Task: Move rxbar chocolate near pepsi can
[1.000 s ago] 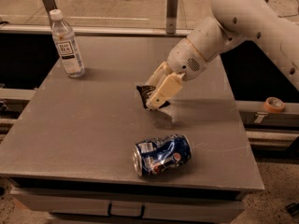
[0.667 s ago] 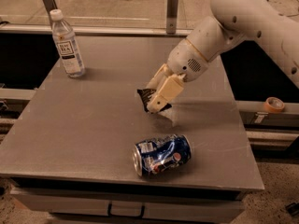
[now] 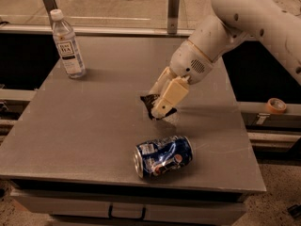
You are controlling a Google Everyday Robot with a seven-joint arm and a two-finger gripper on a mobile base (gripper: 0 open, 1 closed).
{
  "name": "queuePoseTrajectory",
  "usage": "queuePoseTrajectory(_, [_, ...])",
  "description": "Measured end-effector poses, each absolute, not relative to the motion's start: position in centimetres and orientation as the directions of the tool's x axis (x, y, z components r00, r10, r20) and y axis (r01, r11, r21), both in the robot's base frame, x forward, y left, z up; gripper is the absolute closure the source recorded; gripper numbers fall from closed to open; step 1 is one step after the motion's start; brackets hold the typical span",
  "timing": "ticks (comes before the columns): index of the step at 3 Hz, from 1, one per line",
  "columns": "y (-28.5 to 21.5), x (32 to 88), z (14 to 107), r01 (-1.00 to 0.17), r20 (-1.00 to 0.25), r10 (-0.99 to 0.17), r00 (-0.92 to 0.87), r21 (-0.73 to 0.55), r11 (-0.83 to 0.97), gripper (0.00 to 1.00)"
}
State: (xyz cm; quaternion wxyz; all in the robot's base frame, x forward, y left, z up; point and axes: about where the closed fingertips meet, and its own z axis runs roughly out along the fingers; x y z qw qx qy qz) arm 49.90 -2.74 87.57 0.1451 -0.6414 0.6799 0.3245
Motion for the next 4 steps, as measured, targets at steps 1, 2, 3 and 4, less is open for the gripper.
queuePoseTrajectory(1, [-3.5,49.2,87.6,-0.964,-0.594,-0.790,-0.150,0.266,-0.017,0.00])
queuePoseTrajectory(2, [-3.9,48.7,87.5,-0.963,-0.584,-0.796,-0.158,0.268,-0.005,0.00])
queuePoseTrajectory(3, [-5.6,50.5,88.0,-0.979,-0.587,-0.790,-0.178,0.190,0.079,0.00])
queuePoseTrajectory(4, [-10.1,54.7,90.8,-0.974,-0.622,-0.764,-0.168,-0.013,0.225,0.00])
